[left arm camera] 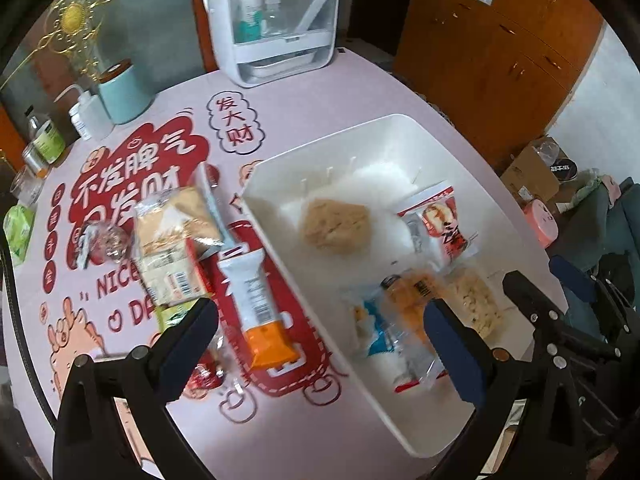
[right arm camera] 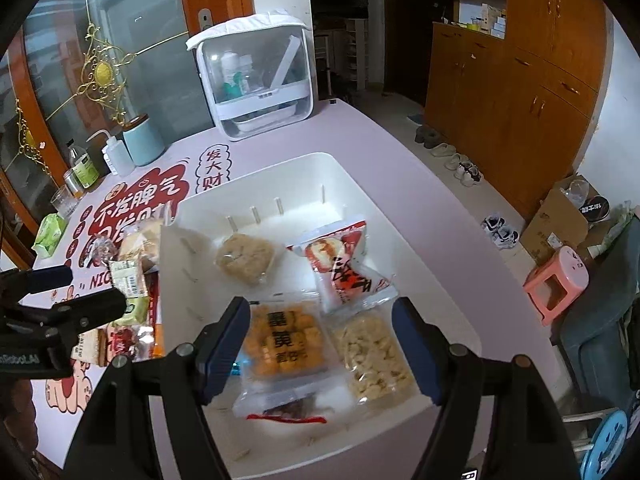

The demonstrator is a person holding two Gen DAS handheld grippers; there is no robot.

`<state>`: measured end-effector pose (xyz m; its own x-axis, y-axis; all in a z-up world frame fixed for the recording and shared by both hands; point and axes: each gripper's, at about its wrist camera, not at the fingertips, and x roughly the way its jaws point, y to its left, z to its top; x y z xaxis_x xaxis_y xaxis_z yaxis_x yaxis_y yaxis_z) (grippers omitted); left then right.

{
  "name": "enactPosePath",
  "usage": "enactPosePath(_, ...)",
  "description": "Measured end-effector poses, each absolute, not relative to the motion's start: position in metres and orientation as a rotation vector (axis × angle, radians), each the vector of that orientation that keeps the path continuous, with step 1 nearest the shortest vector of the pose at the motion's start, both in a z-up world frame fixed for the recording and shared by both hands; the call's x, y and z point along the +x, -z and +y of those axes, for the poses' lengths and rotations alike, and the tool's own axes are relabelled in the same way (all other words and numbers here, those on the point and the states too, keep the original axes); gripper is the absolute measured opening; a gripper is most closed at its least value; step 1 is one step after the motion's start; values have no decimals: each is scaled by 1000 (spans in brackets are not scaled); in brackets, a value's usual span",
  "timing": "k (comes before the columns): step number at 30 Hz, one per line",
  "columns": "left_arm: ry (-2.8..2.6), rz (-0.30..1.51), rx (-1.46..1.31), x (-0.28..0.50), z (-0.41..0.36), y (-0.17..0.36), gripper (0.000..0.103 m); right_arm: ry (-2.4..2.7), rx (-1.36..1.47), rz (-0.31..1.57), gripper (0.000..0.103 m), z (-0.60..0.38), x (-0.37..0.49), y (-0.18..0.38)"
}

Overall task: Organize snacks
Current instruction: 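Carry both packs into the white tray and open both tools, then move both tools back over the remaining snacks on the table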

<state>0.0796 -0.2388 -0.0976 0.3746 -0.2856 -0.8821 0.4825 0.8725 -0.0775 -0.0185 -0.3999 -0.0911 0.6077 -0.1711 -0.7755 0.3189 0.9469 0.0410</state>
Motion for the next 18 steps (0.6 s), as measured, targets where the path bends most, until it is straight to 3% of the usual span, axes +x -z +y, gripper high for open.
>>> enactPosePath(18,409,964,228,70,-94,45,102,257,190,858,74,-295,-17,66)
